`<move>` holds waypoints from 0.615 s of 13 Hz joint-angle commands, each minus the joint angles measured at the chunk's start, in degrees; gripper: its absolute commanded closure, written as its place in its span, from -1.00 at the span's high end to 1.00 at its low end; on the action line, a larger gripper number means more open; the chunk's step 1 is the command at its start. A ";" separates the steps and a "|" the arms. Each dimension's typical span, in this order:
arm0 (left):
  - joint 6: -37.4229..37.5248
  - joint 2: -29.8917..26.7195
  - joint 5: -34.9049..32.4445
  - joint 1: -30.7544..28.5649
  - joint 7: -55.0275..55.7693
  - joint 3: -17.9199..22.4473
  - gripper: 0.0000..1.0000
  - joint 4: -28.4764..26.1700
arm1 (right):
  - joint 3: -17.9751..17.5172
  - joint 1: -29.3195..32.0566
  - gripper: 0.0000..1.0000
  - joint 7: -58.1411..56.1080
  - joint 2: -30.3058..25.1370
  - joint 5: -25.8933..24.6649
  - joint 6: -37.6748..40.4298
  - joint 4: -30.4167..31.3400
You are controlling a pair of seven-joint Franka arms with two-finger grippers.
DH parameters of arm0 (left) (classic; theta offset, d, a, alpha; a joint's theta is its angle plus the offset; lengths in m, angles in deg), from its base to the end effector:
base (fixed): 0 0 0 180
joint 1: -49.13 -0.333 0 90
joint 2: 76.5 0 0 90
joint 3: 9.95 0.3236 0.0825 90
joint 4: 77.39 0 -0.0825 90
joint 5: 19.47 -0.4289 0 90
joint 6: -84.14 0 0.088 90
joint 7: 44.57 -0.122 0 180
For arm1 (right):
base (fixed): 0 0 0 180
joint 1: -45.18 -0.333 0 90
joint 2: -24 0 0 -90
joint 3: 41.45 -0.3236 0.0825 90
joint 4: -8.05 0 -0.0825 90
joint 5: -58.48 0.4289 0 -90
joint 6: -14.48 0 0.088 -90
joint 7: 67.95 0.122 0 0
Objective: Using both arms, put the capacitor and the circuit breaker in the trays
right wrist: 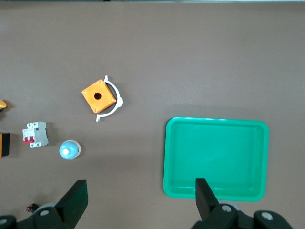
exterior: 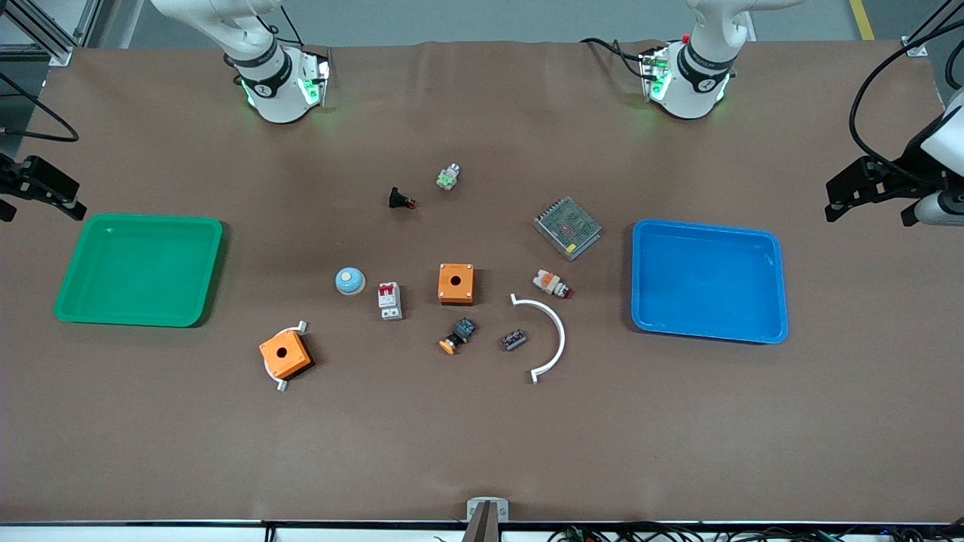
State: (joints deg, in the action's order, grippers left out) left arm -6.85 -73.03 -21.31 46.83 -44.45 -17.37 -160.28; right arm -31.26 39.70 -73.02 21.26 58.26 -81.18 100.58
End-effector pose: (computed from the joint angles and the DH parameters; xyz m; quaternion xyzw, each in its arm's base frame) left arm 0.6202 -0.0491 0.6464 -0.9982 0.0429 -0.0412 0.0103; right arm 0.5935 -0.0517 0.6314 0.9987 0.0031 0.0508 0.0020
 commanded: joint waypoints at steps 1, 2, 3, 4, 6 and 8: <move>1.34 0.67 0.96 -0.15 -0.20 -0.23 0.99 1.42 | 0.80 -0.67 1.00 -0.46 0.63 1.54 3.09 -1.99; 1.43 1.02 1.92 -0.50 -0.47 -0.14 0.99 1.51 | 0.80 -0.67 1.00 -0.46 0.63 1.54 3.72 -1.99; 1.35 1.37 2.36 -0.42 -1.26 -0.14 0.99 1.51 | 0.80 -0.76 1.00 -0.46 0.63 1.54 3.99 -1.99; 1.43 1.55 2.71 -0.33 -1.87 -0.14 0.99 0.99 | 0.80 -0.76 1.00 -0.46 0.63 1.54 3.99 -1.99; 1.43 2.68 3.16 -0.33 -1.97 -0.23 0.99 -1.11 | 0.80 -0.67 1.00 -0.46 0.63 1.54 4.60 -1.99; 1.61 5.14 3.24 0.72 0.39 -0.66 0.99 -2.96 | 0.80 -0.93 1.00 -0.20 0.63 1.54 4.87 -1.91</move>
State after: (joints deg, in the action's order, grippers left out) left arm -5.74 -70.04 -19.03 46.90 -45.25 -17.51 -162.13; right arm -31.26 39.62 -73.02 21.29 58.31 -77.59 100.07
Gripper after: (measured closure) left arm 0.000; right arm 0.000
